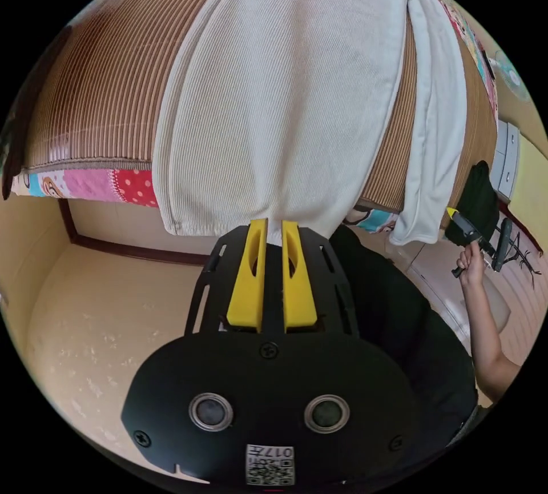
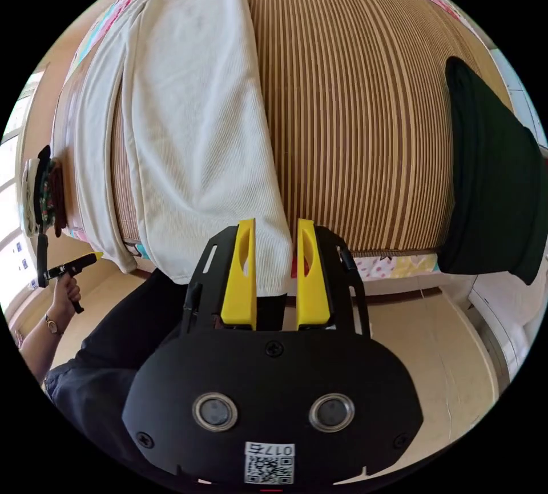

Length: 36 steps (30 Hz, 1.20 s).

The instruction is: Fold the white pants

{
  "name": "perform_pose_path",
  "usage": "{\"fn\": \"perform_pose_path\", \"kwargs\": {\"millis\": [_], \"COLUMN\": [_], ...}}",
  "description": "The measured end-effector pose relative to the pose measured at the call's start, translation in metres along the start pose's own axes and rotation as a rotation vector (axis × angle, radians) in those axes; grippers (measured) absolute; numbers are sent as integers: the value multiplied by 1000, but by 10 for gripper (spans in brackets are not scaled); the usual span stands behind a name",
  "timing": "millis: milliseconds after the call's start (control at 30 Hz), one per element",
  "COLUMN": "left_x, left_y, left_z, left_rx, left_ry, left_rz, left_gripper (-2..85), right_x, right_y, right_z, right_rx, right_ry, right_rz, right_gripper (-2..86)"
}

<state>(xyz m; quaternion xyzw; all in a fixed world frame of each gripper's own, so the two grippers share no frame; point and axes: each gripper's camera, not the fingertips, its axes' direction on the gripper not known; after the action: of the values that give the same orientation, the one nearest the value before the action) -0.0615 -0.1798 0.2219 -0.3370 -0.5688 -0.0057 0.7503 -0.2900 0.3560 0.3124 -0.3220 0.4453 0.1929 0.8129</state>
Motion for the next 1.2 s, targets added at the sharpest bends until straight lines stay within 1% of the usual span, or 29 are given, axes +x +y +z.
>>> {"fn": "perform_pose_path", "kwargs": {"millis": [33,67,133,167,233,267,333,367,433,500,567,633,667,733,800,867,900,933,967,1000,1033,1067,1100,1167,1200], "left_x": [-8,-11,-9,-5,26,37,88,100,148,176,195,198,194,167,149,133,122,109,102,87,73,65,53,39,32], "left_y": [7,11,23,25,31,32,33,34,37,39,37,33,32,33,38,47,54,61,64,70,75,78,82,86,87], "left_z": [2,3,-1,-4,-20,-25,-46,-51,-70,-79,-77,-64,-62,-52,-41,-34,-31,-30,-29,-28,-26,-24,-19,-8,3], "left_rx": [0,1,20,31,77,88,117,122,159,179,176,144,138,130,130,148,169,196,208,233,255,264,282,305,296], "left_ry": [35,50,94,103,156,175,239,253,299,261,185,72,77,210,292,356,395,445,470,519,563,582,605,598,589], "left_rz": [-20,-25,-8,8,115,152,300,328,446,503,530,515,502,422,412,408,398,394,389,376,364,359,352,358,347], "left_gripper": [36,38,48,49,56,58,94,106,134,136,134,104,95,55,47,43,42,41,41,41,41,41,41,41,41], "right_x": [9,16,25,30,32,23,3,-12,-33,-53,-75,-84,-86,-83,-73,-56,-52,-41,-27,-19,0,21,31,78,88], "right_y": [0,3,11,17,35,50,72,84,96,96,85,72,65,55,42,16,6,-18,-50,-69,-113,-160,-183,-258,-272], "right_z": [19,31,31,27,11,-7,-34,-50,-66,-71,-66,-58,-51,-44,-38,-33,-32,-31,-34,-37,-44,-53,-57,-63,-62], "right_rx": [-66,-87,-74,-70,-10,47,108,141,169,166,122,63,13,-69,-191,-372,-419,-452,-417,-384,-309,-216,-162,75,139], "right_ry": [-35,-64,-98,-200,-255,-313,-367,-397,-454,-518,-572,-557,-539,-532,-548,-617,-623,-581,-513,-486,-478,-537,-586,-823,-879], "right_rz": [-35,-61,-71,-81,-66,-132,-245,-319,-416,-499,-612,-683,-760,-893,-985,-1061,-1066,-1049,-997,-953,-843,-705,-637,-310,-230], "right_gripper": [99,95,80,61,45,40,36,34,32,32,31,32,34,36,39,49,52,63,78,84,96,107,113,126,129]}}
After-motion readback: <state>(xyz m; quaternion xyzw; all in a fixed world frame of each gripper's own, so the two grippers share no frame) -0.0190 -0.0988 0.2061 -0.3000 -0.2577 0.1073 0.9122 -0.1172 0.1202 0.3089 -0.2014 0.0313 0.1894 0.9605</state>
